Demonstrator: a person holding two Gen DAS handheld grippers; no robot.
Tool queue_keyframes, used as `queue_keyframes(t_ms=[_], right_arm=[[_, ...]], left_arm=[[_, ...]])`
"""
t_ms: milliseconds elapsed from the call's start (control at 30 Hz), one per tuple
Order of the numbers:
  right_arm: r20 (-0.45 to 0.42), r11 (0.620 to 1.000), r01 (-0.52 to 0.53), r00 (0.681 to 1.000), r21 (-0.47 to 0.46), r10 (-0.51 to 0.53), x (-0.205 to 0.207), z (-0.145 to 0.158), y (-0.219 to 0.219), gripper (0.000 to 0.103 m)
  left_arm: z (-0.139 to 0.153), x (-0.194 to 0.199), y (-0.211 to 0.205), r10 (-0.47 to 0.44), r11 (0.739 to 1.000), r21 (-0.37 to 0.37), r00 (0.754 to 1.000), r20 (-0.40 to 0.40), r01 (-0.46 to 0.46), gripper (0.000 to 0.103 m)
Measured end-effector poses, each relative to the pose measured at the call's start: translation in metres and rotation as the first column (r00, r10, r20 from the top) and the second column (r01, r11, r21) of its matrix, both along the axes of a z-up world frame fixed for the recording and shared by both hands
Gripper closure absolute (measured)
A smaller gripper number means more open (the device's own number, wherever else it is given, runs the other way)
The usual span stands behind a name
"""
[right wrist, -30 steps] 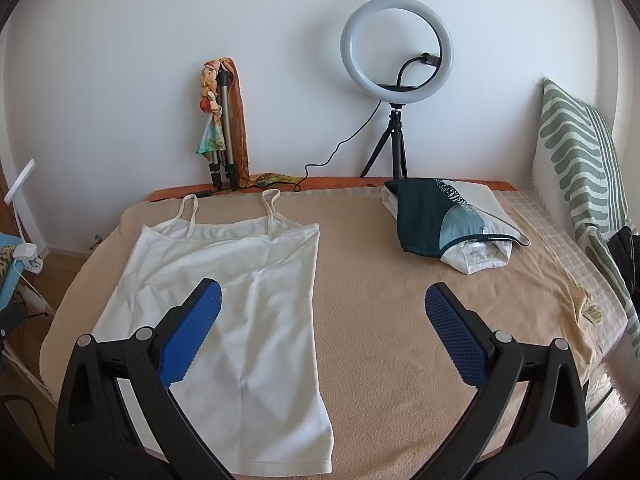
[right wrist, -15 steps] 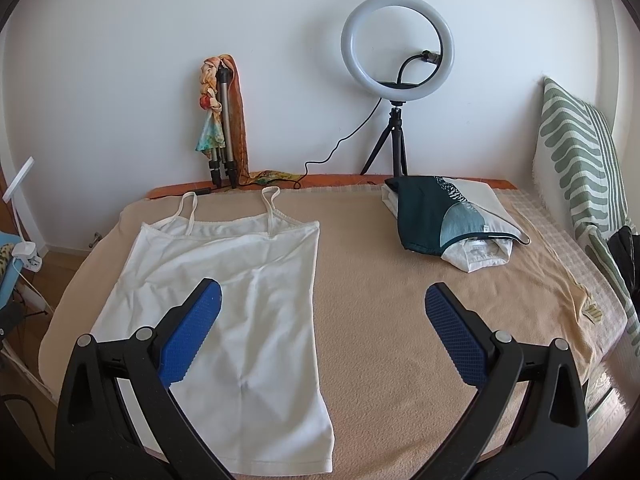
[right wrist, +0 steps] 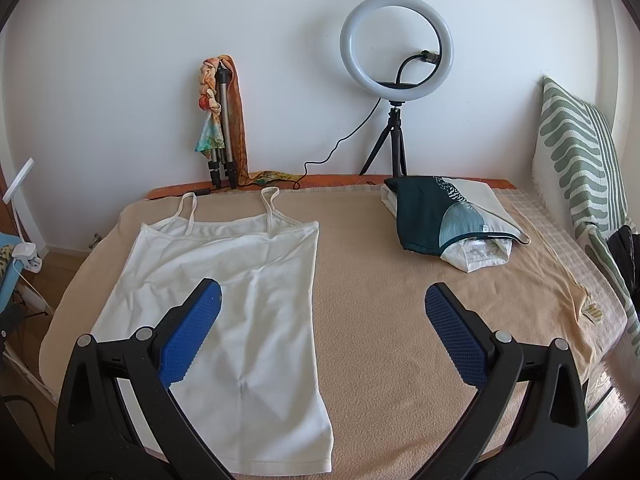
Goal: Fold small clothes
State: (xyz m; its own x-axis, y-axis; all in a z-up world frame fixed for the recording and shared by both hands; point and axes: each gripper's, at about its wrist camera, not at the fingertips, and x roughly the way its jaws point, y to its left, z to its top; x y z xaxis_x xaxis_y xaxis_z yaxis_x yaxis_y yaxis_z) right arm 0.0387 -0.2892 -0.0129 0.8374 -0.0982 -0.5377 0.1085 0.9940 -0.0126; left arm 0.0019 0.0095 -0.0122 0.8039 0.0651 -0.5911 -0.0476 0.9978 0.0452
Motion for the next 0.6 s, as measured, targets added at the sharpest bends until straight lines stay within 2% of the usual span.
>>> queue_keyframes(t_ms=[600], right_arm=[[-0.016, 1.000, -0.009, 1.000, -0.004, 0.009, 0.0037, -0.0012, 0.0063, 0.000]], left_arm=[[-0.0069, 0.0008, 0.0016, 0.007, 1.000, -0.001, 1.000, -0.019, -0.007, 0.000]])
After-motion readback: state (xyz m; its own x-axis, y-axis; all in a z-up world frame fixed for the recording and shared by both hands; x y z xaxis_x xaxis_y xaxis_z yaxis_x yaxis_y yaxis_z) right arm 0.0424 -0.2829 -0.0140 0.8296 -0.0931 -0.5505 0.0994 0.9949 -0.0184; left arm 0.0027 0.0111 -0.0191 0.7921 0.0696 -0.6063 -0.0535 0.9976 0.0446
